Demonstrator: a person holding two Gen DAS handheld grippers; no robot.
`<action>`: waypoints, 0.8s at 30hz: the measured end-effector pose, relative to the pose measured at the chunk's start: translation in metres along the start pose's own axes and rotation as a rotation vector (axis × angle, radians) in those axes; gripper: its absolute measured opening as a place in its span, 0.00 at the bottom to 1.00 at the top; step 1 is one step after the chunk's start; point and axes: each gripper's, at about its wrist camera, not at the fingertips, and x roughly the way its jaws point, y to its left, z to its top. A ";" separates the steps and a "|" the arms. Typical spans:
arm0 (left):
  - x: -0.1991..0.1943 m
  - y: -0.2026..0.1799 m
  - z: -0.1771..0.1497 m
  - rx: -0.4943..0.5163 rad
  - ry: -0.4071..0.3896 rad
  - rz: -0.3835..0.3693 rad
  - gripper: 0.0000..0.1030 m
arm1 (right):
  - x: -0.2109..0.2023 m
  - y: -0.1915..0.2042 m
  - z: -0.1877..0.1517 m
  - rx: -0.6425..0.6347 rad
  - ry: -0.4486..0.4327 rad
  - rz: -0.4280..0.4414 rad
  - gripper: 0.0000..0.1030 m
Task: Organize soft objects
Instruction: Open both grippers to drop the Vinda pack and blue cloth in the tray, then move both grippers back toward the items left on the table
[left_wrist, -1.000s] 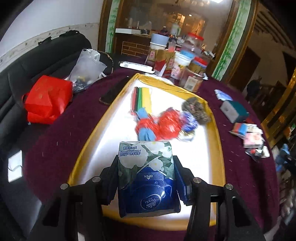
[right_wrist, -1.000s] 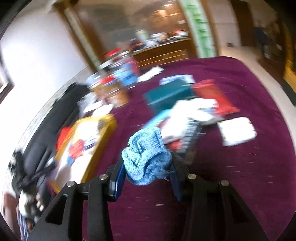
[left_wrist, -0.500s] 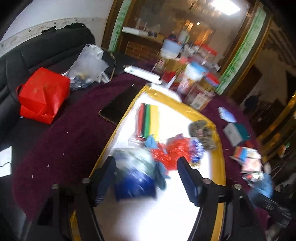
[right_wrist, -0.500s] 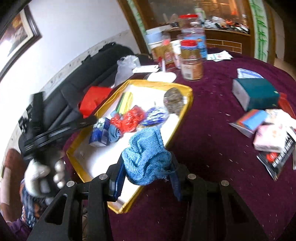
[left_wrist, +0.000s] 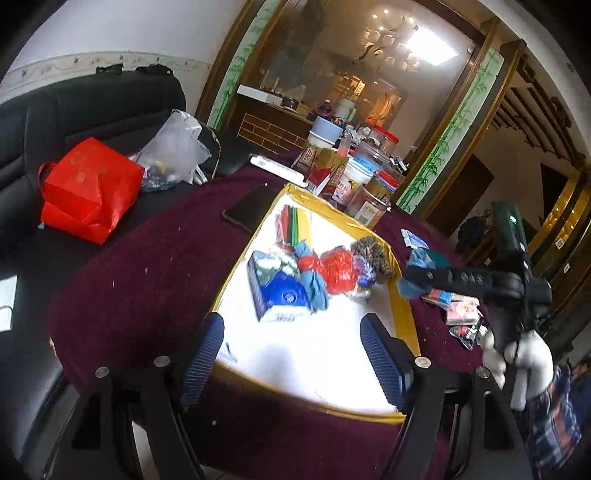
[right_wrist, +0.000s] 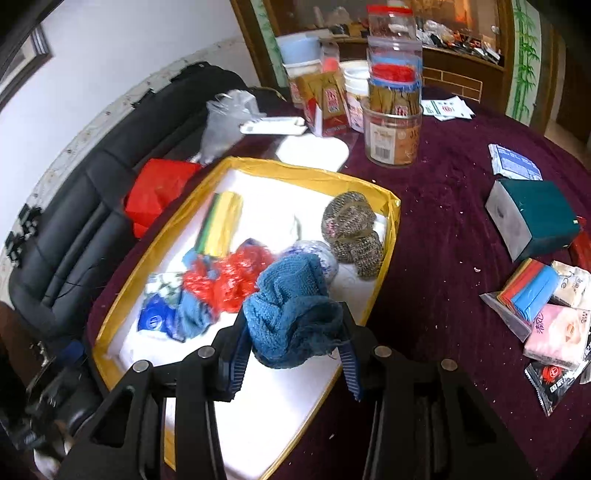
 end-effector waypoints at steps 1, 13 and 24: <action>0.002 0.003 -0.002 -0.008 0.006 -0.004 0.77 | 0.006 0.001 0.002 -0.009 0.013 -0.026 0.41; -0.004 0.017 -0.012 -0.030 0.015 -0.039 0.77 | 0.018 0.001 0.011 0.015 -0.004 -0.102 0.73; -0.012 0.009 -0.015 -0.024 0.008 -0.089 0.77 | -0.060 -0.047 -0.048 0.071 -0.203 -0.164 0.76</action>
